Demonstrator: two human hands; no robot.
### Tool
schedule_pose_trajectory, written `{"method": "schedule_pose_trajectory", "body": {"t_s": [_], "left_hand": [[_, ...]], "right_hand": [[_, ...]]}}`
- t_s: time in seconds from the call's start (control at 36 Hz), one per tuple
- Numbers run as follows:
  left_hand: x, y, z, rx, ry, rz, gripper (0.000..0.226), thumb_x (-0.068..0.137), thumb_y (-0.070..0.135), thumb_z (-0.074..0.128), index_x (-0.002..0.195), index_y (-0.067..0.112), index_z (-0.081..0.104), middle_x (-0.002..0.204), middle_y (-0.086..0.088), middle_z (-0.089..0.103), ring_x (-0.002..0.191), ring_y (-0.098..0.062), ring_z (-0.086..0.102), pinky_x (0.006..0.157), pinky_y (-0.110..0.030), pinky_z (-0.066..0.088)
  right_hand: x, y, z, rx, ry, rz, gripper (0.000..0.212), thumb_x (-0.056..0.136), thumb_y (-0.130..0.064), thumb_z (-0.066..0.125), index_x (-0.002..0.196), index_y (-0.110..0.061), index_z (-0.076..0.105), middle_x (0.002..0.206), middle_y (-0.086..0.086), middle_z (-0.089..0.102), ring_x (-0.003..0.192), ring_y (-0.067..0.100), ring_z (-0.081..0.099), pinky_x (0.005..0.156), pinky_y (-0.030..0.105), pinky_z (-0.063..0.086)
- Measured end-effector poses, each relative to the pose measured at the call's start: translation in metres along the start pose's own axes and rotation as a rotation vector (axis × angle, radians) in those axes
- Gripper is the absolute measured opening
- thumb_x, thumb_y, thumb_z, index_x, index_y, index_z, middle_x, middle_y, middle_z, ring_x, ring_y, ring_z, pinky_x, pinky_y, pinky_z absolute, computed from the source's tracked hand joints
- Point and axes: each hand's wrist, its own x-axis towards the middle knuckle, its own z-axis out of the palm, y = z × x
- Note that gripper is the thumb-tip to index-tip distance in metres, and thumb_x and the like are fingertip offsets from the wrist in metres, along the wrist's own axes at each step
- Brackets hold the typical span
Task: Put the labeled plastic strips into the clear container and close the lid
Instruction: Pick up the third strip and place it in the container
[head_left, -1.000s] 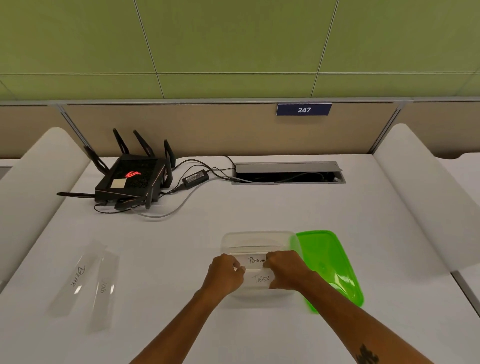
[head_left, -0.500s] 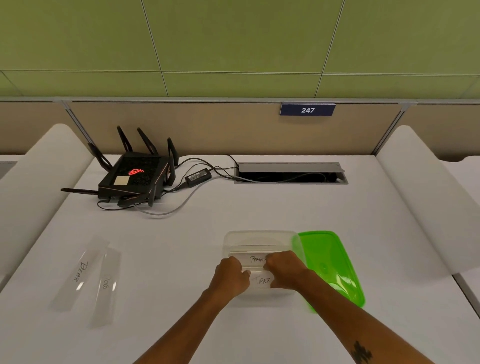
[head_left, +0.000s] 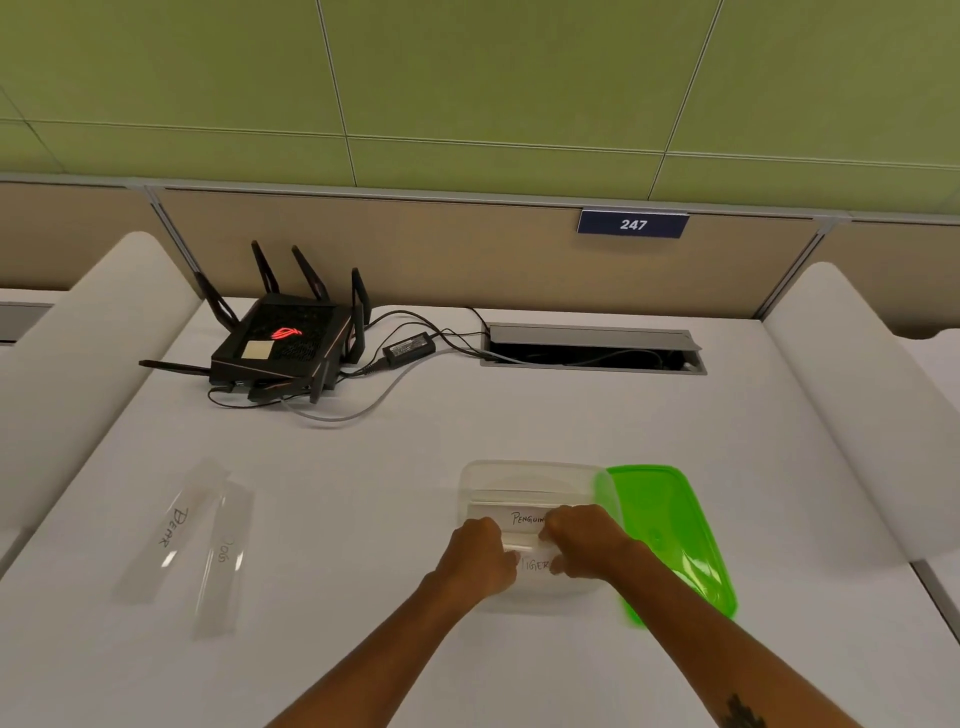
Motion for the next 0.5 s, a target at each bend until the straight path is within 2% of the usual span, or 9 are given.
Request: {"method": "schedule_pose_trajectory", "body": {"t_s": [0.11, 0.25, 0.36, 0.44, 0.5], "left_hand": [[-0.002, 0.001, -0.006, -0.004, 0.022, 0.037, 0.047, 0.090, 0.036, 0.070, 0.129, 0.011, 0.061, 0.130, -0.006, 0.067, 0.112, -0.024, 0.067, 0.077, -0.018, 0.047], [-0.014, 0.006, -0.030, -0.015, 0.169, 0.169, 0.046, 0.093, 0.042, 0.064, 0.130, 0.015, 0.064, 0.131, -0.003, 0.068, 0.115, -0.022, 0.067, 0.087, -0.021, 0.047], [-0.024, 0.000, -0.061, -0.077, 0.322, 0.298, 0.035, 0.093, 0.038, 0.064, 0.120, 0.016, 0.072, 0.118, 0.001, 0.075, 0.106, -0.017, 0.071, 0.091, -0.028, 0.057], [-0.025, -0.016, -0.084, -0.128, 0.405, 0.336, 0.032, 0.094, 0.034, 0.065, 0.120, 0.018, 0.072, 0.120, 0.004, 0.073, 0.111, -0.014, 0.068, 0.096, -0.034, 0.057], [-0.025, -0.031, -0.099, -0.126, 0.443, 0.335, 0.032, 0.094, 0.034, 0.065, 0.121, 0.018, 0.071, 0.123, 0.004, 0.072, 0.113, -0.014, 0.067, 0.097, -0.035, 0.057]], "right_hand": [[-0.001, -0.002, -0.010, 0.072, 0.045, 0.039, 0.053, 0.084, -0.044, 0.078, 0.131, -0.024, 0.064, 0.129, 0.003, 0.064, 0.113, 0.025, 0.065, 0.092, 0.034, 0.048], [0.002, -0.018, -0.034, 0.210, 0.222, 0.101, 0.040, 0.088, -0.057, 0.069, 0.120, -0.032, 0.072, 0.117, -0.008, 0.072, 0.111, 0.016, 0.066, 0.088, 0.032, 0.053], [0.008, -0.045, -0.053, 0.299, 0.395, 0.126, 0.035, 0.092, -0.053, 0.064, 0.116, -0.030, 0.074, 0.107, -0.012, 0.075, 0.107, 0.013, 0.068, 0.083, 0.030, 0.053], [0.015, -0.071, -0.063, 0.381, 0.492, 0.102, 0.034, 0.093, -0.052, 0.063, 0.116, -0.029, 0.074, 0.105, -0.012, 0.074, 0.096, 0.009, 0.069, 0.076, 0.025, 0.050], [0.022, -0.091, -0.067, 0.416, 0.531, 0.069, 0.035, 0.094, -0.048, 0.065, 0.119, -0.025, 0.073, 0.111, -0.010, 0.073, 0.099, 0.009, 0.068, 0.078, 0.023, 0.050]]}}
